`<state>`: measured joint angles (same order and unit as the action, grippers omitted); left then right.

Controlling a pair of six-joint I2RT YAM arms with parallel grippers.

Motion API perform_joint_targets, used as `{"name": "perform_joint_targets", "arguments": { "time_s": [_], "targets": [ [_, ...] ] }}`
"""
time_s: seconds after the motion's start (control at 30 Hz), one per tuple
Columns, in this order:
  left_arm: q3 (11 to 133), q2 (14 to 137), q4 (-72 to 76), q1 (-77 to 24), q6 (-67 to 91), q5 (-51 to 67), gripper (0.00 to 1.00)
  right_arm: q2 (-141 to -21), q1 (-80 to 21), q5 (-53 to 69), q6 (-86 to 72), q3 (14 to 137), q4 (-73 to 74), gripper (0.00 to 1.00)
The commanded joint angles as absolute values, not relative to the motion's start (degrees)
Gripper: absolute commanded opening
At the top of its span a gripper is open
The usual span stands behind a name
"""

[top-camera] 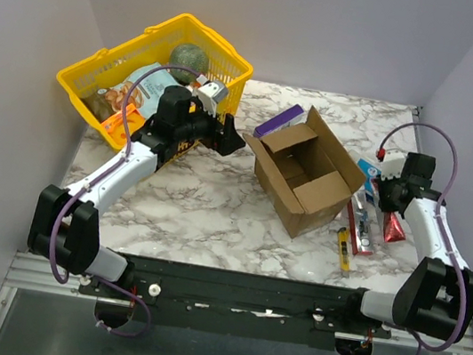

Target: Unpack the express box

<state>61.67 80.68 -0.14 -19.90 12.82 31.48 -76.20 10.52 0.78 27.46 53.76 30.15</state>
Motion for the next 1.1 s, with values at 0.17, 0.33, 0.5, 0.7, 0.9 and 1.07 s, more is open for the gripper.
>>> {"name": "perform_joint_targets", "arguments": {
  "time_s": [0.17, 0.33, 0.5, 0.7, 0.9, 1.07],
  "targets": [
    [60.9, 79.8, -0.4, -20.0, 12.2, 31.2, 0.99, -76.0, 10.6, 2.3, 34.3, 48.5, 28.7, 0.47],
    [61.0, 79.9, -0.3, -20.0, 12.2, 31.2, 0.99, -76.3, 10.6, 2.8, 31.6, 51.4, 29.2, 0.60],
    [61.5, 79.9, -0.9, -20.1, 11.6, 31.0, 0.99, -75.6, 10.6, 9.2, 24.4, 62.6, 35.8, 0.70],
    [64.9, 80.2, -4.0, -20.0, 6.1, 28.7, 0.99, -76.3, 10.6, 17.4, 16.2, 78.5, 41.0, 0.80],
    [74.2, 82.3, -11.3, -19.7, -1.6, 26.3, 0.99, -78.4, 10.5, 3.5, 0.4, 89.3, 40.1, 1.00],
    [85.4, 86.5, -16.5, -17.0, 1.9, 24.4, 0.99, -77.3, 10.5, -4.2, 0.2, 95.8, 41.0, 1.00]
  ]
}}
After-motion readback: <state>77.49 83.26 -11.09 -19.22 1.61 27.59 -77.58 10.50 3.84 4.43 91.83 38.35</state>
